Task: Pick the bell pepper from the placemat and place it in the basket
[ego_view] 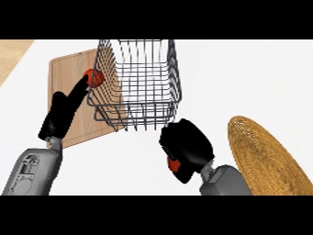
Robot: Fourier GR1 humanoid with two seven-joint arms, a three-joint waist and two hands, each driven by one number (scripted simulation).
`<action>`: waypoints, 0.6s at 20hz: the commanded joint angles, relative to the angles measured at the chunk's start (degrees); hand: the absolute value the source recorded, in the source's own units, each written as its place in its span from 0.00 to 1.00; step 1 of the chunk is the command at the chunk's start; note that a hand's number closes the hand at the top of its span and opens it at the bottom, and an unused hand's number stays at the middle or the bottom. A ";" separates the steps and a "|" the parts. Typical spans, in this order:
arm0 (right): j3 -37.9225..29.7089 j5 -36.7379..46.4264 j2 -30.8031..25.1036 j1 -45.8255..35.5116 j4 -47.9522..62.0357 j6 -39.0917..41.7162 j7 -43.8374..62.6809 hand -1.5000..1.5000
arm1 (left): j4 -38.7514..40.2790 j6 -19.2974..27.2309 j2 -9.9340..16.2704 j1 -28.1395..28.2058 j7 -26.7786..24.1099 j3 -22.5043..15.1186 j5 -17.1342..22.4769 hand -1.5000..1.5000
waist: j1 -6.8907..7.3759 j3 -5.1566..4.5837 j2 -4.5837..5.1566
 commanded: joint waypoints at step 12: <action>18.41 -25.64 2.72 -14.79 -22.05 -18.93 41.28 1.00 | 2.12 1.86 -0.44 0.14 -0.72 0.60 -1.03 0.50 | -2.40 0.14 -0.97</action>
